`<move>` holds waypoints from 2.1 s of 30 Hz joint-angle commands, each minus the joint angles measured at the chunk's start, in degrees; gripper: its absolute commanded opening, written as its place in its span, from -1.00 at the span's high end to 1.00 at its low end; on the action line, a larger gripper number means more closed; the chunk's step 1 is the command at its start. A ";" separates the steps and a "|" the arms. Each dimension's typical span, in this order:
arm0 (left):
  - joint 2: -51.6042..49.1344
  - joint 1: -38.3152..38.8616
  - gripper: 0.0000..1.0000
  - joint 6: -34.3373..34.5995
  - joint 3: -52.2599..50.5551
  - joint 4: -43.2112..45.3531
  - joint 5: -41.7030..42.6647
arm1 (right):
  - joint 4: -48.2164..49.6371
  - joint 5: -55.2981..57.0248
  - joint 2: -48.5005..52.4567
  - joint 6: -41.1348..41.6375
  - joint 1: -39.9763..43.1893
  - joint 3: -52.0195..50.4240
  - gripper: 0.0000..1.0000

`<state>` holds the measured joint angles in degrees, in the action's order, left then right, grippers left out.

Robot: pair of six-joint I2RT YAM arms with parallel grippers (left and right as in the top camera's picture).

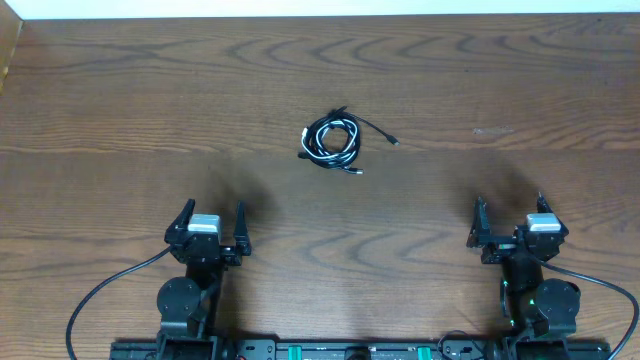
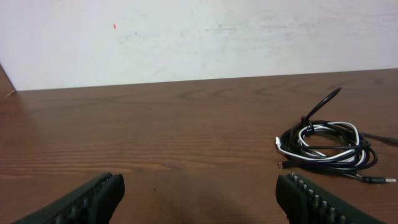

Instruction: Untangle cables

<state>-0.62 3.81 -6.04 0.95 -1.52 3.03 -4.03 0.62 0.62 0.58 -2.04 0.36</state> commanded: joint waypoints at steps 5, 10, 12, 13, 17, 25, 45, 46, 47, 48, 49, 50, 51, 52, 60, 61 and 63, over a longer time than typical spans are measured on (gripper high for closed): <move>0.39 -0.26 -0.67 -0.39 -0.72 -2.23 -0.72 | -0.24 -0.35 -0.33 -0.61 0.20 -0.07 -0.99; 0.39 -0.26 -0.68 -0.42 -0.72 4.11 -0.76 | -0.24 -0.35 -0.33 -0.63 0.20 -0.04 -0.99; 0.39 -0.26 -0.67 -0.39 -0.72 9.01 -1.20 | -0.24 -0.35 -0.33 -0.61 0.20 -0.04 -0.99; 0.39 -0.26 -0.67 -0.42 -0.72 11.41 -1.20 | -0.24 -0.35 -0.33 -0.63 0.20 -0.07 -0.98; 0.39 -0.26 -0.68 -0.39 -0.72 20.96 -1.18 | -0.24 -0.35 -0.33 -0.63 0.20 -0.04 -0.98; 0.39 -0.26 -0.67 -0.09 1.20 29.33 -1.14 | -0.24 -0.35 -0.33 -0.61 0.20 -0.04 -0.98; -22.62 -0.26 -0.68 -0.11 43.65 4.00 4.15 | 10.40 -2.27 -0.33 0.66 0.24 0.79 -0.98; -25.05 -0.24 -0.68 -0.13 47.01 0.63 4.37 | 10.73 -2.27 -0.33 0.66 0.24 1.42 -0.99; -27.56 -0.26 -0.68 -0.15 50.62 -2.99 4.48 | 10.73 -2.23 -0.31 0.66 0.24 2.47 -0.99; -30.03 -0.26 -0.68 -0.13 54.31 -6.82 4.48 | 10.69 -2.16 -0.22 0.66 0.24 3.65 -0.99; -32.24 -0.24 -0.68 -0.13 57.61 -10.38 4.52 | 10.69 -1.92 -0.07 0.68 0.24 4.74 -0.99; -35.01 -0.24 -0.67 -0.15 61.72 -14.82 4.79 | 10.67 -1.44 0.37 0.66 0.24 6.56 -0.99; -37.35 -0.26 -0.68 -0.15 65.13 -18.51 5.25 | 10.64 -0.98 0.83 0.66 0.24 7.98 -0.99; -40.24 -0.24 -0.68 -0.15 69.16 -22.82 5.57 | 10.64 -0.59 1.55 0.66 0.24 9.81 -0.99; -63.43 -0.24 -0.68 0.11 95.32 -54.75 9.99 | 6.51 -0.13 15.74 -1.05 0.24 28.92 -0.98; -66.14 -0.24 -0.68 0.11 97.13 -57.79 11.45 | 4.48 -0.13 18.21 -1.84 0.24 31.98 -0.98; -70.20 -0.24 -0.68 0.13 98.66 -61.13 14.62 | -0.09 -0.17 22.93 -3.32 0.24 38.01 -0.99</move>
<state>-65.36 3.81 -6.02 97.10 -60.01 12.08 -0.84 -0.21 18.09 -0.05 -2.04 31.48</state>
